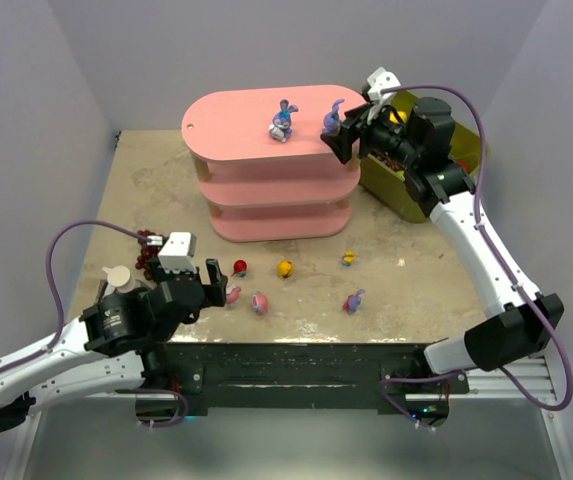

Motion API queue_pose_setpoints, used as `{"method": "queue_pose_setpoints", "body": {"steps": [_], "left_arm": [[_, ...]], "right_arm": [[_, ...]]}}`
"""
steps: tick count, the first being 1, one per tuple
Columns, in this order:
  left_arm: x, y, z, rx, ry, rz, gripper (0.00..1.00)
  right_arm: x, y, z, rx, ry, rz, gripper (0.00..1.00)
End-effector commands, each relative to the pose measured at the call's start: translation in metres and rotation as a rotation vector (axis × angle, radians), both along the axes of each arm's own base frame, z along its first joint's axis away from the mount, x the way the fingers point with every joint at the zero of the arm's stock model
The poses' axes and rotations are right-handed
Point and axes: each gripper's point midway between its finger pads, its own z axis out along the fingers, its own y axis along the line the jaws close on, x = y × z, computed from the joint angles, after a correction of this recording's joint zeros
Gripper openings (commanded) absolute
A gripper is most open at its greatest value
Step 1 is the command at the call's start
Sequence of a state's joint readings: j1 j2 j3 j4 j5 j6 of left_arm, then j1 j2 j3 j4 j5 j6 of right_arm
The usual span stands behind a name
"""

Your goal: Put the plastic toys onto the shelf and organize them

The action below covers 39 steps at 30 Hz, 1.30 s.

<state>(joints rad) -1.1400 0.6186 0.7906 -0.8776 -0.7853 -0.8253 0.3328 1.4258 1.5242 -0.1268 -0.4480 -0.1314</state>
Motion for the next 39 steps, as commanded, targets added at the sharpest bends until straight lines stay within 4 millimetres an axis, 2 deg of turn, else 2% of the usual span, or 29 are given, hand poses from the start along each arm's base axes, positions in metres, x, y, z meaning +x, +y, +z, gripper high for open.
{"method": "queue_pose_setpoints", "body": {"steps": [1, 12, 20, 26, 33, 39], "left_arm": [[0.006, -0.004, 0.004, 0.002, -0.022, 0.021, 0.90], [0.008, -0.007, 0.004, 0.009, -0.024, 0.022, 0.90], [0.008, -0.008, 0.003, 0.016, -0.020, 0.020, 0.90], [0.009, -0.007, 0.003, 0.015, -0.022, 0.023, 0.90], [0.008, -0.005, 0.001, 0.019, -0.021, 0.024, 0.91], [0.008, -0.005, 0.001, 0.015, -0.020, 0.024, 0.91]], "right_arm": [[0.000, 0.000, 0.016, -0.005, -0.047, 0.074, 0.74], [0.004, 0.005, 0.003, -0.029, -0.020, 0.188, 0.74], [0.012, 0.009, 0.001, -0.026, -0.032, 0.202, 0.67], [0.015, 0.009, -0.001, -0.027, -0.031, 0.205, 0.58], [0.016, 0.012, -0.005, -0.009, -0.017, 0.216, 0.35], [0.026, 0.006, -0.003, 0.101, 0.046, 0.112, 0.25]]}}
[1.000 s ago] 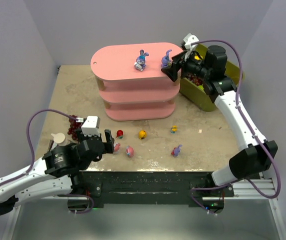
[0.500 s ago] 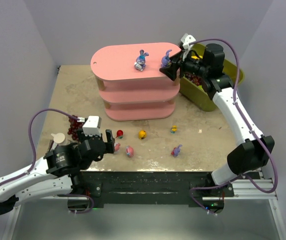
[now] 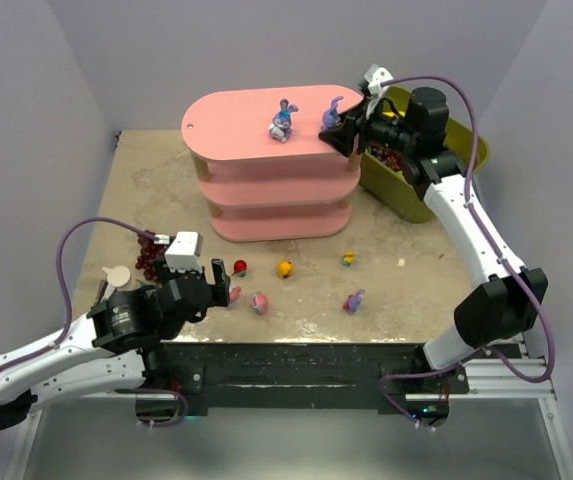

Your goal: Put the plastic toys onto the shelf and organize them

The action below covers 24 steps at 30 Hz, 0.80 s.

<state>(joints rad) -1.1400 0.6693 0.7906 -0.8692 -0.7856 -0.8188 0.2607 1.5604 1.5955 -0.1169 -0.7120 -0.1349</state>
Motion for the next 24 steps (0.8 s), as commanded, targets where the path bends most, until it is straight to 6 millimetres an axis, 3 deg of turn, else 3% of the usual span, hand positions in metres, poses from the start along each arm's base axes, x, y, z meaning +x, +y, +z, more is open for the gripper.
{"method": "queue_pose_setpoints", "body": {"steps": [1, 6, 16, 20, 24], "left_arm": [[0.006, -0.001, 0.009, -0.031, -0.038, 0.025, 0.91], [0.005, -0.001, 0.009, -0.029, -0.039, 0.023, 0.91], [0.006, -0.002, 0.009, -0.027, -0.040, 0.023, 0.91], [0.006, -0.003, 0.008, -0.027, -0.037, 0.023, 0.91], [0.006, -0.002, 0.008, -0.027, -0.039, 0.023, 0.91]], "right_arm": [[0.011, -0.009, 0.017, 0.116, 0.027, -0.110, 0.25], [0.013, -0.026, 0.021, 0.230, 0.081, -0.264, 0.24], [0.009, -0.046, 0.025, 0.246, 0.095, -0.410, 0.27], [0.008, -0.044, 0.028, 0.244, 0.108, -0.484, 0.27], [0.001, -0.029, 0.027, 0.230, 0.123, -0.532, 0.28]]}}
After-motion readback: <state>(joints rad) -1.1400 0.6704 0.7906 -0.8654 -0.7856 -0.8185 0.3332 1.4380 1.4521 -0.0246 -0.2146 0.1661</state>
